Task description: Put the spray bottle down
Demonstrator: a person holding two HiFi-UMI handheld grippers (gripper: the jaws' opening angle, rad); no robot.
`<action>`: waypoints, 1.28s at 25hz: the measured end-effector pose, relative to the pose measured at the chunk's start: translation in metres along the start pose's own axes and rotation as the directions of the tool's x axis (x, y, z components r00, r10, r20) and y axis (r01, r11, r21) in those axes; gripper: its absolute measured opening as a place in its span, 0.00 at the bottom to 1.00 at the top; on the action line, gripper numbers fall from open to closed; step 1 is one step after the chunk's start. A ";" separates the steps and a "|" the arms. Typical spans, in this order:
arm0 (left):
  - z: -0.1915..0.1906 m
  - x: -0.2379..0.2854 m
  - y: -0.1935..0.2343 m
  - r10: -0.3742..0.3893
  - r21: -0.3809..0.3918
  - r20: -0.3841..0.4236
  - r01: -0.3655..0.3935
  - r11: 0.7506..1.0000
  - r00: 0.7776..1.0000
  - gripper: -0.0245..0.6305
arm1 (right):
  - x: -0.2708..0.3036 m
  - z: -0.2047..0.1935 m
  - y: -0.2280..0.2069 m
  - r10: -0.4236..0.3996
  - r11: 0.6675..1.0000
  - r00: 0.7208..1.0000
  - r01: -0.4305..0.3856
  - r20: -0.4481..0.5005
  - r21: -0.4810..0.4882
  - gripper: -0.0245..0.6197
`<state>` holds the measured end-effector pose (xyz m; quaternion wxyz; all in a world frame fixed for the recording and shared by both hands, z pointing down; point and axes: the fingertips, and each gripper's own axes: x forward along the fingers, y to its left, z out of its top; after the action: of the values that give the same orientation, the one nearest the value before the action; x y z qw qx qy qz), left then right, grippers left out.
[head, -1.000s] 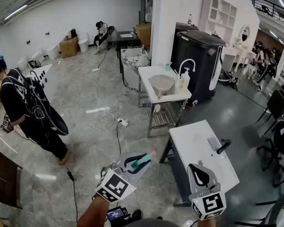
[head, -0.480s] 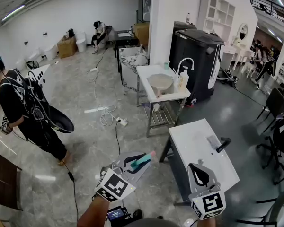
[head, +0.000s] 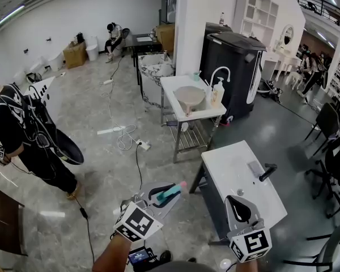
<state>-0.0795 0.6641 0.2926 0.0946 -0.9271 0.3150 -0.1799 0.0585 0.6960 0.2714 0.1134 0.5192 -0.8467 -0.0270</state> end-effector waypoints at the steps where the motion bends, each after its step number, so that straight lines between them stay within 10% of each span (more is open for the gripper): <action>1: 0.000 0.000 0.003 0.000 0.001 0.002 0.000 1.000 1.000 0.17 | 0.003 0.001 0.000 -0.005 1.000 1.000 0.005 0.002 0.006 0.04; 19: -0.011 0.009 0.039 0.007 0.002 0.001 -0.007 1.000 1.000 0.17 | 0.043 0.006 -0.016 -0.037 0.999 0.999 0.037 0.015 0.016 0.04; 32: -0.023 0.090 0.086 0.069 0.007 -0.102 -0.069 0.998 0.992 0.17 | 0.121 -0.025 -0.104 0.038 0.995 0.999 -0.041 0.039 0.089 0.04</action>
<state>-0.0692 0.5394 0.3139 0.0859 -0.9051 0.3510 -0.2243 0.1020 0.5429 0.2982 0.0746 0.5062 -0.8592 0.0037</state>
